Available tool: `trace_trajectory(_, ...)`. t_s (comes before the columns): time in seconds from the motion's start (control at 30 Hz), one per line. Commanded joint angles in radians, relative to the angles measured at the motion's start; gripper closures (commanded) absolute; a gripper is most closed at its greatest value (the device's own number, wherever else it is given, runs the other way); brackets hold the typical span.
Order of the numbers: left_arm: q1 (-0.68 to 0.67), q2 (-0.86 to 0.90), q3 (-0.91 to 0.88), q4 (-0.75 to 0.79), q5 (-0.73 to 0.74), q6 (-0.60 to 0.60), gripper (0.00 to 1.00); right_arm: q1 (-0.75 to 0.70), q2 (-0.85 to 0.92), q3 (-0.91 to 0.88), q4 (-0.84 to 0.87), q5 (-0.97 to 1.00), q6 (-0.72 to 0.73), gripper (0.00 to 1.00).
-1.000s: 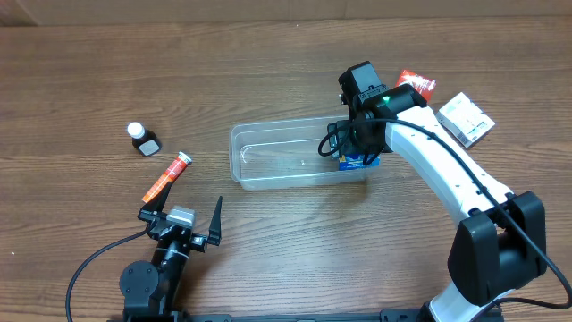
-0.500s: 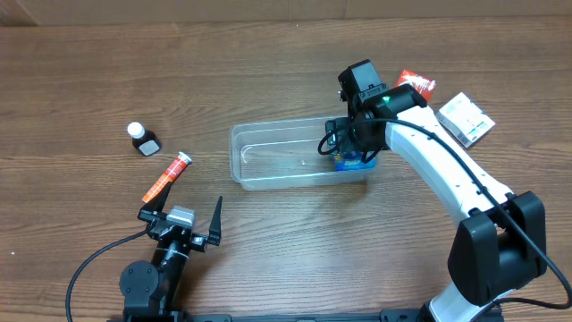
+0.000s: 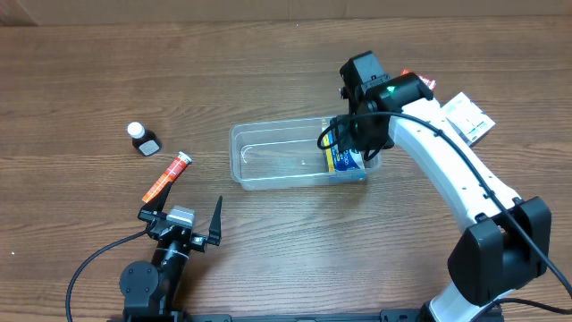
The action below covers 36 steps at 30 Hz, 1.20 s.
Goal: Pack container
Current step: 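Lower the blue box into the container and open the right gripper, then move the right gripper to the white medicine box and grasp it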
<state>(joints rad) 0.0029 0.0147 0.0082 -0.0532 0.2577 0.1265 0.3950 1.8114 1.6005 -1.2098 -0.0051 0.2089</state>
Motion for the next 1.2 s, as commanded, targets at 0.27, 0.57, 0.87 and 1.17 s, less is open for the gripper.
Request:
trace_trajectory(0.27, 0.011, -0.010, -0.003, 0.002, -0.006, 0.008, 0.00, -0.426, -0.012, 0.168, -0.014, 0.081, -0.197, 0.00)
trace_trajectory(0.57, 0.011, -0.010, -0.003, 0.002, -0.006, 0.008, 0.00, -0.587, 0.159, 0.167, 0.193, 0.163, -0.597, 0.00)
trace_trajectory(0.87, 0.011, -0.010, -0.003, 0.002, -0.006, 0.008, 0.00, -0.655, 0.295, 0.166, 0.264, 0.094, -0.682, 0.00)
trace_trajectory(1.17, 0.011, -0.010, -0.003, 0.002, -0.005, 0.008, 0.00, -0.674, 0.381, 0.166, 0.263, 0.010, -0.716, 0.00)
